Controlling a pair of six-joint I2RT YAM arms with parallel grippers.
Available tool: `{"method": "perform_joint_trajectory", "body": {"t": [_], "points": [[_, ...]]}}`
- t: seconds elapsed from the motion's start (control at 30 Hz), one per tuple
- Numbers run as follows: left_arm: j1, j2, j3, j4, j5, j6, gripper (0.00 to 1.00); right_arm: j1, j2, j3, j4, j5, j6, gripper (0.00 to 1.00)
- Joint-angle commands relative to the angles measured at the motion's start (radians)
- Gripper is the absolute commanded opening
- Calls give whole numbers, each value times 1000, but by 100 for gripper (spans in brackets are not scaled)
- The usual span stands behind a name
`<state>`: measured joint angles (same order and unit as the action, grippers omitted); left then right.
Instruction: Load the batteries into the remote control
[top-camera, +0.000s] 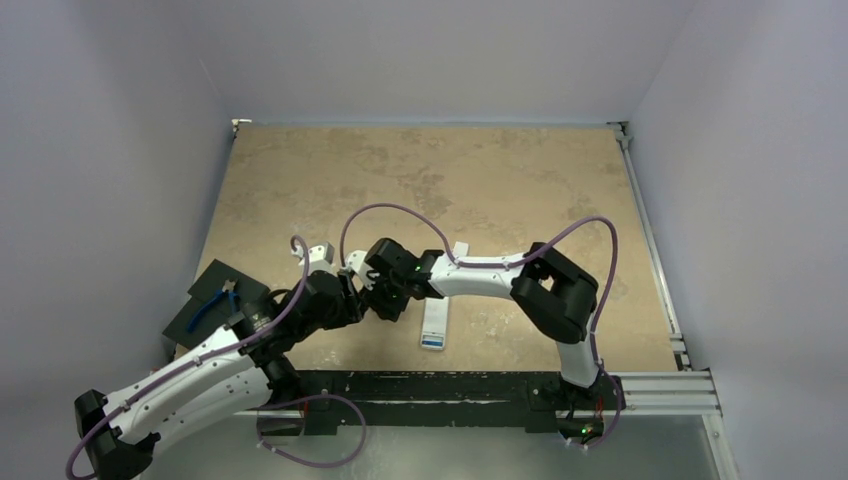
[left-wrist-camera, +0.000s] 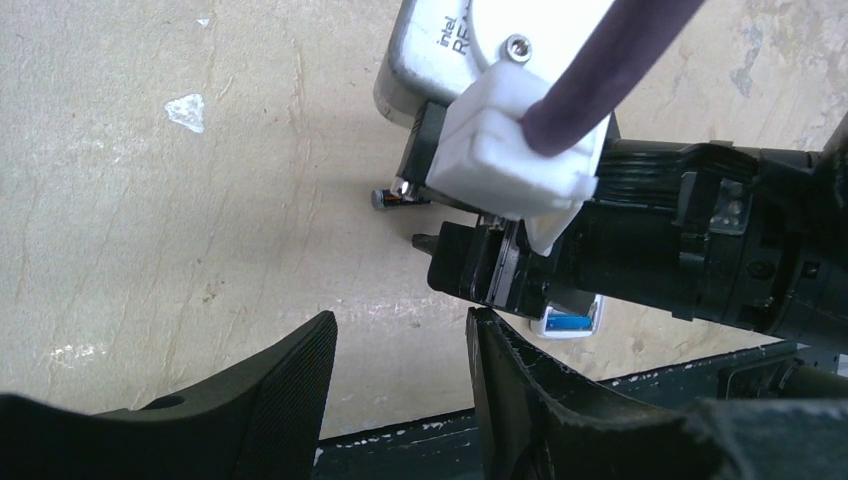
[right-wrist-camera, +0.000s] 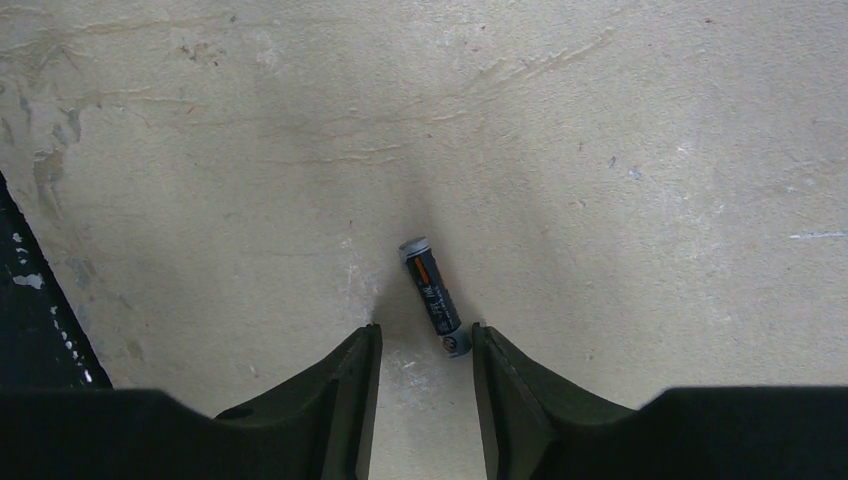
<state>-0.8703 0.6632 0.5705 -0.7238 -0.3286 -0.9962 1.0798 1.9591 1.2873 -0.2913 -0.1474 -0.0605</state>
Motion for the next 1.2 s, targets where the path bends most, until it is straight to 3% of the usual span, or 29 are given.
{"method": "perform_joint_trajectory", "body": {"t": [0.0,0.83,1.17], "points": [[7,-23,34,1,-1,-14,51,22,21,-14,-15,10,21,44],[7,-56,25,-8,25,-27,51,60,84,55,-34,48,18,30],[6,-54,25,-6,23,-27,51,72,77,12,-43,100,32,16]]}}
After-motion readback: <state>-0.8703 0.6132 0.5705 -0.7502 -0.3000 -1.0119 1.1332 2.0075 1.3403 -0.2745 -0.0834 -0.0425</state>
